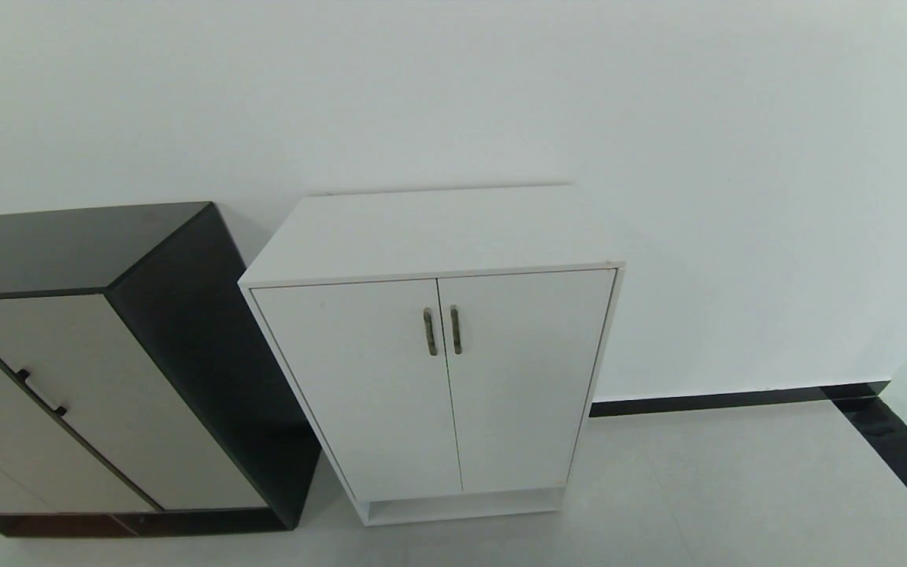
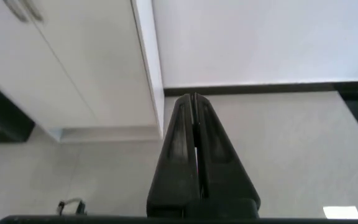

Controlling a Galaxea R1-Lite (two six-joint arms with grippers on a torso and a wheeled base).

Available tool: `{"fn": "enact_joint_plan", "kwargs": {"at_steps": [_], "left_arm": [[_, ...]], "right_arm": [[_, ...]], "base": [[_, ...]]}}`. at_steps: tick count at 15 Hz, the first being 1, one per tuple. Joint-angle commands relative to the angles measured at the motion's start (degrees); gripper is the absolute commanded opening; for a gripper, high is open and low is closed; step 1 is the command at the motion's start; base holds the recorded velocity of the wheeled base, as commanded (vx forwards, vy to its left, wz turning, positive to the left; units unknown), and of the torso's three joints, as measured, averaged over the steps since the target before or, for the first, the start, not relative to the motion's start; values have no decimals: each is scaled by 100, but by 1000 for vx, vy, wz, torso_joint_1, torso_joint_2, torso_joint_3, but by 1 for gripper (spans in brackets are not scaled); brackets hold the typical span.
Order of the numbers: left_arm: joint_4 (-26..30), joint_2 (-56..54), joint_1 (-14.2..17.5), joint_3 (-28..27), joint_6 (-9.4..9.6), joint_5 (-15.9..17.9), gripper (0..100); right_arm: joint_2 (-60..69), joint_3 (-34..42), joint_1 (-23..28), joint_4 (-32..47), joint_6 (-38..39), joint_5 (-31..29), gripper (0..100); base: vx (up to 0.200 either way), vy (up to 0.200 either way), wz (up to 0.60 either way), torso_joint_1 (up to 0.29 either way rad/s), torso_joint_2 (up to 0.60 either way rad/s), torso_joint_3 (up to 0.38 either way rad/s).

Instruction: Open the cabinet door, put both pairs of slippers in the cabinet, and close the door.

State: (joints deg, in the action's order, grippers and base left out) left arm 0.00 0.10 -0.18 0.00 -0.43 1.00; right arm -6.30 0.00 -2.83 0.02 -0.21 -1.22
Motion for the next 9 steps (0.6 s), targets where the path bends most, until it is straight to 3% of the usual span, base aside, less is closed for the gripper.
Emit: {"fn": "enact_joint_plan", "kwargs": {"at_steps": [1, 9], "left_arm": [[0, 8, 1, 0, -10, -3, 0], [0, 8, 1, 0, 16, 6, 0]], "right_arm": [[525, 0, 256, -2, -6, 8, 0], [630, 0, 292, -2, 21, -63, 0]], "base": [[0, 0, 0, 0, 0, 0], [0, 0, 0, 0, 0, 0]]}}
